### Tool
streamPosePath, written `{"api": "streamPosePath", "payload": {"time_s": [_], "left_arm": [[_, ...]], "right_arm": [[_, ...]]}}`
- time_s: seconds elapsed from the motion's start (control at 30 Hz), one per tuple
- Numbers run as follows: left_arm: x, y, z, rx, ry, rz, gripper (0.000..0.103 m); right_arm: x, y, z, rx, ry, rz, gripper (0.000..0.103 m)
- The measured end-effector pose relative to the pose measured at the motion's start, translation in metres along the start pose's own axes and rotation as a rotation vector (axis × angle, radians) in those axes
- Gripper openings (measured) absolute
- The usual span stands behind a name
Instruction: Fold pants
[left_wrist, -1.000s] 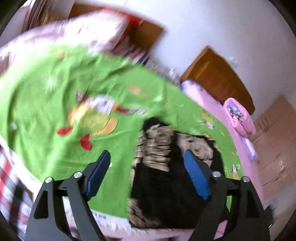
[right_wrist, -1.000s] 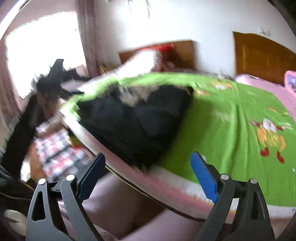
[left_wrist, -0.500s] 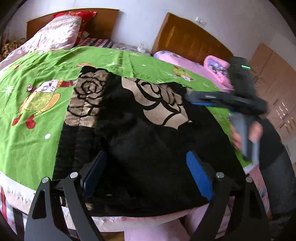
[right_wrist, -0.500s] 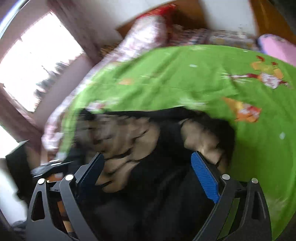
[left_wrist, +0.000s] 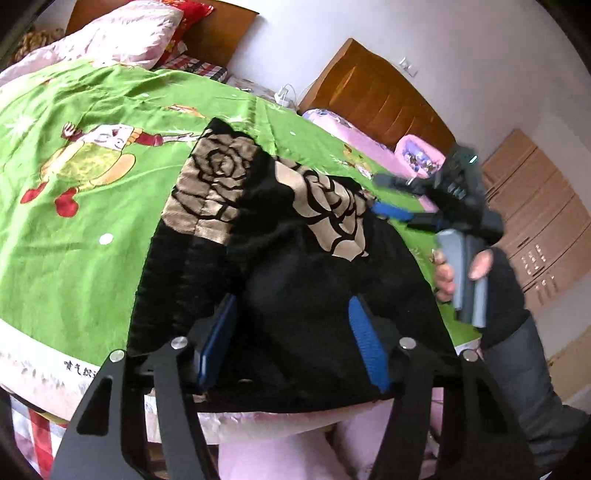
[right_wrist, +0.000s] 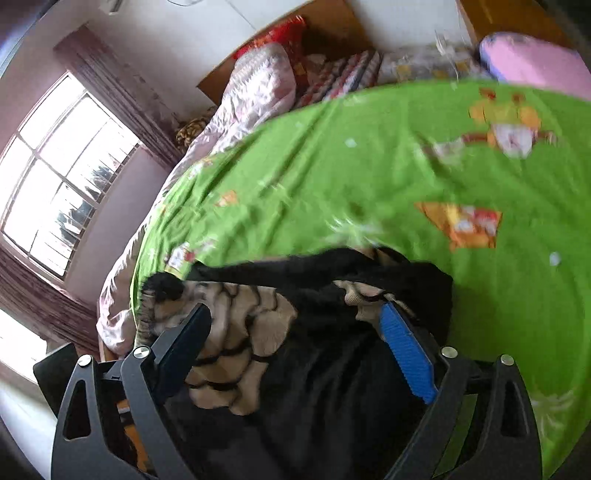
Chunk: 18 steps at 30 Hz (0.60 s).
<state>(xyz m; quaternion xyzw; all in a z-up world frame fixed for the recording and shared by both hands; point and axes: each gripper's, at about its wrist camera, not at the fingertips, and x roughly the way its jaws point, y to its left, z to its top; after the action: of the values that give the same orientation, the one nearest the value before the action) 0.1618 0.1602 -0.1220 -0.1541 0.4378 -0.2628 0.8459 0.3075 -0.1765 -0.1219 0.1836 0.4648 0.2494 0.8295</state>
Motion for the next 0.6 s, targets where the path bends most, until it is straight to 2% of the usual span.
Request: {"api": "streamPosePath", "payload": {"time_s": [0.07, 0.13, 0.2, 0.27, 0.3, 0.33, 0.4, 0.43, 0.5, 0.6], "left_arm": [[0.003, -0.005, 0.0, 0.025, -0.001, 0.024, 0.065], [0.004, -0.009, -0.001, 0.033, -0.007, 0.032, 0.069], [0.005, -0.01, -0.001, 0.041, -0.011, 0.043, 0.069], [0.005, -0.01, -0.002, 0.04, -0.014, 0.042, 0.069], [0.005, -0.01, -0.003, 0.039, -0.015, 0.042, 0.069], [0.005, -0.01, -0.003, 0.043, -0.014, 0.044, 0.069], [0.005, -0.012, -0.005, 0.055, -0.01, 0.055, 0.069], [0.004, -0.012, -0.005, 0.055, -0.01, 0.054, 0.069], [0.003, -0.011, -0.004, 0.051, -0.01, 0.045, 0.069], [0.003, -0.01, -0.003, 0.047, -0.01, 0.035, 0.069]], "right_arm": [[-0.002, 0.025, 0.002, -0.041, 0.009, 0.072, 0.09], [0.006, 0.056, 0.001, -0.102, 0.08, 0.154, 0.095], [0.027, 0.082, -0.003, -0.172, 0.151, 0.175, 0.096], [0.053, 0.085, -0.004, -0.172, 0.224, 0.132, 0.096], [0.071, 0.079, -0.001, -0.156, 0.26, 0.081, 0.096], [0.082, 0.072, 0.003, -0.156, 0.257, 0.021, 0.094], [0.092, 0.054, 0.019, -0.147, 0.191, -0.122, 0.091], [0.092, 0.042, 0.026, -0.082, 0.176, -0.133, 0.091], [0.081, 0.031, 0.032, 0.04, 0.151, -0.004, 0.091], [0.051, 0.056, 0.026, -0.005, 0.1, 0.157, 0.092]]}}
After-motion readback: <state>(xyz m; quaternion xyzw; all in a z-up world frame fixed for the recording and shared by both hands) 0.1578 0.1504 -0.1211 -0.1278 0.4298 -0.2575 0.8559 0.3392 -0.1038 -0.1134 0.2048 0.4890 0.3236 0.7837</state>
